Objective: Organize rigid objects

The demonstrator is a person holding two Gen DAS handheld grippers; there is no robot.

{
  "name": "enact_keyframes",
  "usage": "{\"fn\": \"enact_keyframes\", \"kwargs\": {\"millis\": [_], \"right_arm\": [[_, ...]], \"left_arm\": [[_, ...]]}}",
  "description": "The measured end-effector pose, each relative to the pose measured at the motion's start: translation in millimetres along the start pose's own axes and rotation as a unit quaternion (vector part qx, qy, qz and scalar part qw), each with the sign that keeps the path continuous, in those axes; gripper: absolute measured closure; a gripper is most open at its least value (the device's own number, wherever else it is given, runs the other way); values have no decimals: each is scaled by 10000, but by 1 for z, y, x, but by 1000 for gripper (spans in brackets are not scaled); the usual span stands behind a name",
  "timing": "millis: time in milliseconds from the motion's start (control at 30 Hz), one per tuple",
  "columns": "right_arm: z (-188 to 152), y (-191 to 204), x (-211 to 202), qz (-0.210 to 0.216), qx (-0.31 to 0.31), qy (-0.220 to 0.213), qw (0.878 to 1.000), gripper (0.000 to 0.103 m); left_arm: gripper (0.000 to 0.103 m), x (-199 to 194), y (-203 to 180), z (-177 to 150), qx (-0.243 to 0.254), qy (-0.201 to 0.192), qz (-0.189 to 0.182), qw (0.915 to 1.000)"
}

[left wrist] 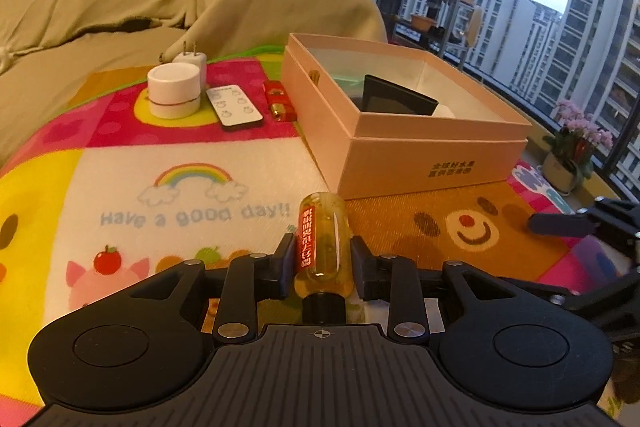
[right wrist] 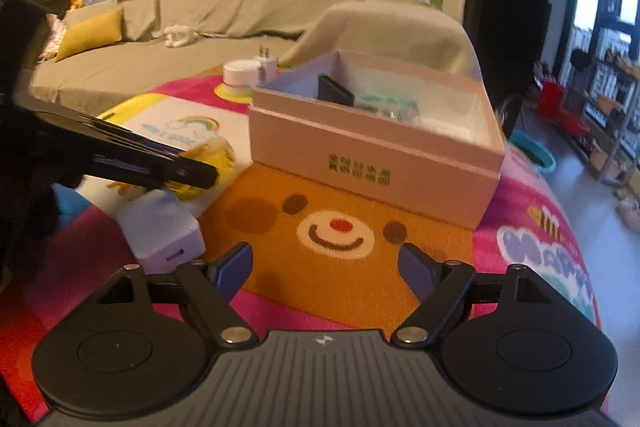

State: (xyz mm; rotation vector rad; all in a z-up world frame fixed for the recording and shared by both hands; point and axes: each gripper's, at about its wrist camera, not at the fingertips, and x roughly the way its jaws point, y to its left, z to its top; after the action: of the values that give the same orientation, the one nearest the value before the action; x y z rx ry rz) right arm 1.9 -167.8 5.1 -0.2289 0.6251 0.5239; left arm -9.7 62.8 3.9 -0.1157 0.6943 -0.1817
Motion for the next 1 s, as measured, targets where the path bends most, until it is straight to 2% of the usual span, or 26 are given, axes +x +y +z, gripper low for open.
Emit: {"fn": "enact_keyframes", "kwargs": {"millis": [67,200,333,433,500,700,800,833,933,1000], "right_arm": [[0,-5,7,17,150,209,9997,22],[0,-17,10,67,529,286,9982,18],[-2,-17,10,69,543,269,9981,17],[-2,-16,10,61,522,280,9982,16],[-2,-16,9,70,536,276,9982,16],[-2,-16,9,76,555,267,9981,16],[-3,-17,8,77,573,258,9980,16],[-3,-17,8,87,595,250,9979,16],[-3,-22,7,119,738,215,9970,16],[-3,-26,6,151,873,184,9959,16]], "left_arm": [[70,-3,3,-1,-53,-30,-1,10000],[70,-8,12,-5,-198,-186,322,9991],[70,-16,21,-7,-397,-211,515,9977],[71,-24,22,-10,-316,-138,505,9981],[72,-31,22,-13,-308,-113,407,9986],[72,-70,11,-19,-112,-390,-28,9992],[72,-76,-2,-25,140,39,-778,9969],[72,-75,-8,-27,272,189,-914,9953],[72,-68,-33,-36,840,563,-887,9909],[72,-59,-47,-37,1039,645,-943,9880]]}}
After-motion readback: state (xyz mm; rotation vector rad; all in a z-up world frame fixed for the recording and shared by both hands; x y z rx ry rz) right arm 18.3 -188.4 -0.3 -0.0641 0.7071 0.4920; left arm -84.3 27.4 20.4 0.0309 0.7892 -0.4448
